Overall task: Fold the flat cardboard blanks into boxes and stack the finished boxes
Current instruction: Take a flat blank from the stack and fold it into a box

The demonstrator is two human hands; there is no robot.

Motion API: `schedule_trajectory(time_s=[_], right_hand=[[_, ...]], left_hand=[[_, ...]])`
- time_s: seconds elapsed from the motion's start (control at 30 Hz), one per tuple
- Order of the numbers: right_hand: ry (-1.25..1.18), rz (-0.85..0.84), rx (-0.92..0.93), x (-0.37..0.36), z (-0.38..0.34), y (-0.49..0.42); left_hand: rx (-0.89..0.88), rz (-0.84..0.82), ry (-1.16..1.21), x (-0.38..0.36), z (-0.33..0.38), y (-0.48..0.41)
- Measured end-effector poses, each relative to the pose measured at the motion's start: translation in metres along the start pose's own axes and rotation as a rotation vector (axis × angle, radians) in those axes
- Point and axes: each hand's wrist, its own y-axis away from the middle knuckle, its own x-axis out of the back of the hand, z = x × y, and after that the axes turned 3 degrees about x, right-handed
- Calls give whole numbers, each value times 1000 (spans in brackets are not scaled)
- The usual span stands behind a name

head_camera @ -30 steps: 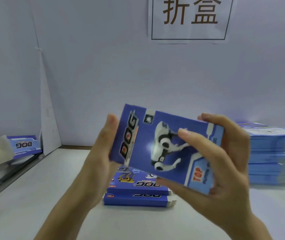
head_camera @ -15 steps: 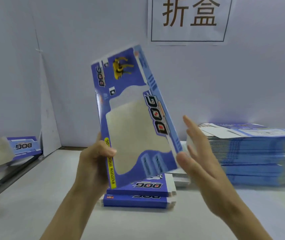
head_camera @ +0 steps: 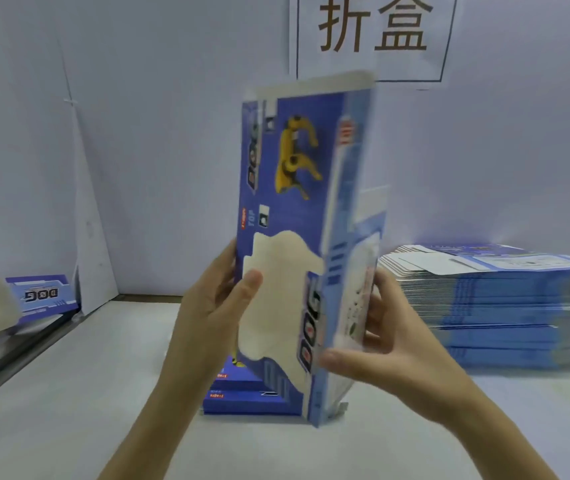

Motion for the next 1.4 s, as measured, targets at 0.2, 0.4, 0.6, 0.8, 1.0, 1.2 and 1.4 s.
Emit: schedule_trajectory(time_s=[0.2,0.4,0.6,0.8,1.0,1.2,1.4], right_hand=[[493,303,131,-44,20,3],[452,263,295,-43,10,6],[386,426,260,-12,5,0],[140,489,143,2,5,-3],[348,472,-8,0,4,-4],[170,423,-130,4,-6,-1],[-218,248,-363,1,4,-8]], left_hand=[[47,-27,126,-29,-4,14],[-8,-33,235,-7,-1,5],[-52,-132,93,19,-8,-4],[104,-246,88,20,-20,-5],[96,67,-163,-3,-16,-5],[19,109,57,-7,7,4],[105,152,30,8,-1,-3]])
